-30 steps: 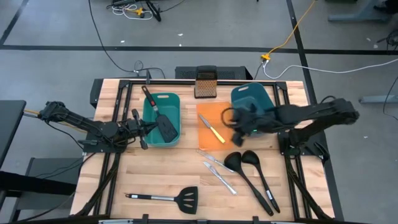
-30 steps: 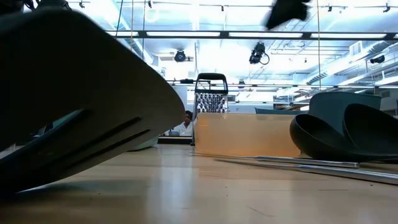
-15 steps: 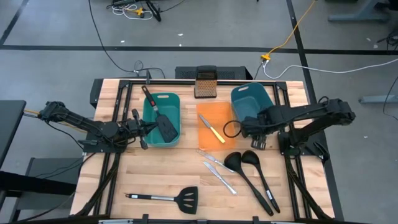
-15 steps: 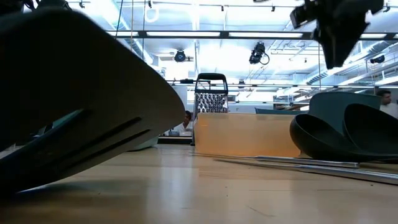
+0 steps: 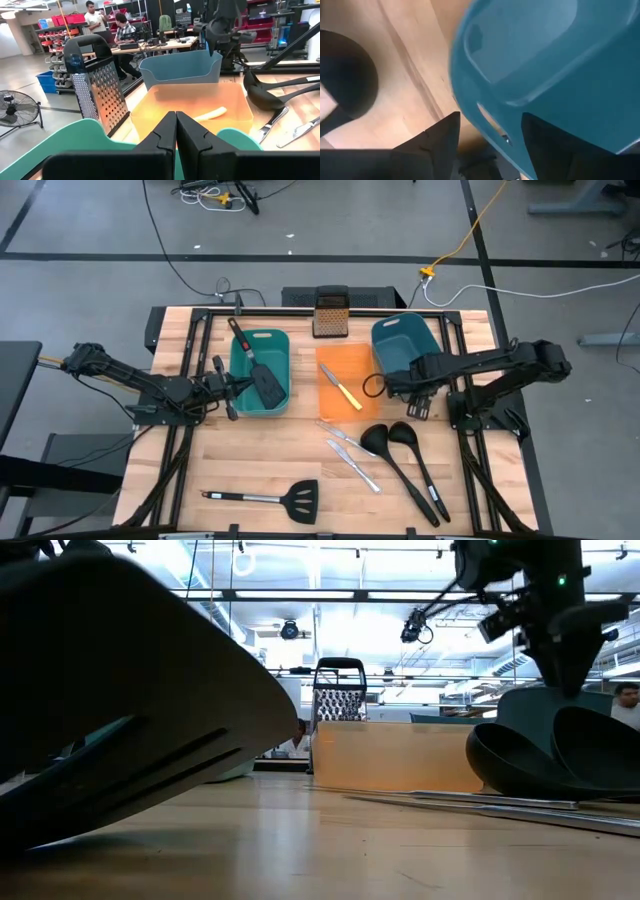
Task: Pick & Place Kitchen Items
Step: Adjust the blue bin
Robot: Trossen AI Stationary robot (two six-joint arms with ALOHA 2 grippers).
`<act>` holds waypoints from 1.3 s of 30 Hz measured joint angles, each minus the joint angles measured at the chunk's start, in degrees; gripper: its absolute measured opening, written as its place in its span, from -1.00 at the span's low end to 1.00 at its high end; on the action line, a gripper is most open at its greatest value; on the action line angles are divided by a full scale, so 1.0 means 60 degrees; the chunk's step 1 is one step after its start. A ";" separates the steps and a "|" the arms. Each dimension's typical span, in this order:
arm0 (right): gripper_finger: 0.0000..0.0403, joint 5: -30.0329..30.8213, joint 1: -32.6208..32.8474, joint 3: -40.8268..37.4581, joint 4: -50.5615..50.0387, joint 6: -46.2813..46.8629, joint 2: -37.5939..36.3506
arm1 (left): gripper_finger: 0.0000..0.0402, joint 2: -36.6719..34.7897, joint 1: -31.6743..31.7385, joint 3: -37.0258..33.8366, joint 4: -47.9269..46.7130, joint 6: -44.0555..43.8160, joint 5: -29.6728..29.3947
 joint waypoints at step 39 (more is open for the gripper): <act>-0.89 -0.2038 0.0063 -0.0917 0.1480 -0.0312 0.0002 | -0.92 0.0000 0.0001 0.0000 0.0011 0.0057 -0.0004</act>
